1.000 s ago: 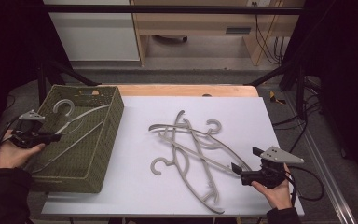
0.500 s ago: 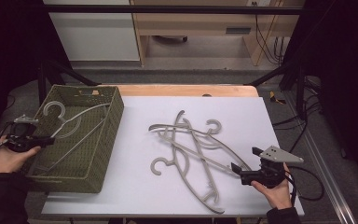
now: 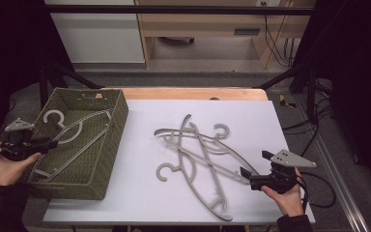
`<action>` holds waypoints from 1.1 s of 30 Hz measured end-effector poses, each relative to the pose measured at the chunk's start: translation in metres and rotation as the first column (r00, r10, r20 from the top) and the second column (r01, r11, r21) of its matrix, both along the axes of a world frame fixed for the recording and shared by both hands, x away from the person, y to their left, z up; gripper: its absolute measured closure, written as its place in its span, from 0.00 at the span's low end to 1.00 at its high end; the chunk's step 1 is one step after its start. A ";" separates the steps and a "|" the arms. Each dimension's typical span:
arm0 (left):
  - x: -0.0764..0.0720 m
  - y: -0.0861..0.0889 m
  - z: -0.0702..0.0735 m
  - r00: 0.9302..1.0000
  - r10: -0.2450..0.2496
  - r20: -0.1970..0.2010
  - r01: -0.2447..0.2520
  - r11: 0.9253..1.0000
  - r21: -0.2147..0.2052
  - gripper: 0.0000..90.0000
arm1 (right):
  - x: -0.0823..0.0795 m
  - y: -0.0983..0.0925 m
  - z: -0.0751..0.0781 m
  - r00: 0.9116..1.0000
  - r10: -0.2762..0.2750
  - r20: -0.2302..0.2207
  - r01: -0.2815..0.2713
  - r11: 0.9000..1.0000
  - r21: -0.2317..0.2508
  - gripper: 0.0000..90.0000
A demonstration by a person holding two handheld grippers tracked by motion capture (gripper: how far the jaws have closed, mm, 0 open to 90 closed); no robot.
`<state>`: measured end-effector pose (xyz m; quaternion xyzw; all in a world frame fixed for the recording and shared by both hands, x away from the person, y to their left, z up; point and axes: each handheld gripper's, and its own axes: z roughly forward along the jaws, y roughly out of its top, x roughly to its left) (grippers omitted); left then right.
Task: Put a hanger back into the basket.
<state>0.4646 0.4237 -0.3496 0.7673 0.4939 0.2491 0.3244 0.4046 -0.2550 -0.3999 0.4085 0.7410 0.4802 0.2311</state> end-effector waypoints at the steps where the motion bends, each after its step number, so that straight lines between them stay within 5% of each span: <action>1: -0.004 -0.006 0.003 1.000 -0.018 0.021 0.018 1.000 -0.003 0.62 | 0.000 0.000 0.001 1.000 0.003 0.000 -0.003 1.000 0.003 0.03; 7: -0.020 -0.040 0.017 0.986 -0.097 0.133 0.108 0.991 -0.079 0.47 | 0.003 0.000 0.007 1.000 -0.002 0.005 0.002 1.000 0.003 0.06; 10: -0.027 -0.057 0.019 0.974 -0.140 0.179 0.165 0.977 -0.134 0.40 | 0.005 0.000 0.009 1.000 0.010 0.010 -0.010 1.000 0.005 0.08; 14: -0.035 -0.080 0.018 0.957 -0.190 0.220 0.228 0.961 -0.159 0.32 | 0.008 0.003 0.011 1.000 0.027 0.001 -0.027 1.000 -0.003 0.09; 17: -0.038 -0.091 0.018 0.948 -0.213 0.235 0.255 0.952 -0.167 0.26 | 0.013 0.006 0.011 1.000 0.031 0.000 -0.031 0.999 -0.011 0.09; 20: -0.045 -0.112 0.012 0.932 -0.247 0.266 0.302 0.934 -0.191 0.21 | 0.017 0.008 0.011 1.000 0.027 0.009 -0.027 0.999 -0.016 0.10; 25: -0.051 -0.132 0.000 0.924 -0.272 0.269 0.327 0.927 -0.182 0.12 | 0.027 0.011 0.010 1.000 0.027 -0.004 -0.027 0.999 -0.018 0.12; 33: -0.057 -0.147 -0.017 0.910 -0.308 0.277 0.368 0.908 -0.199 0.09 | 0.048 0.011 0.002 0.996 0.011 -0.085 -0.014 0.999 -0.036 0.15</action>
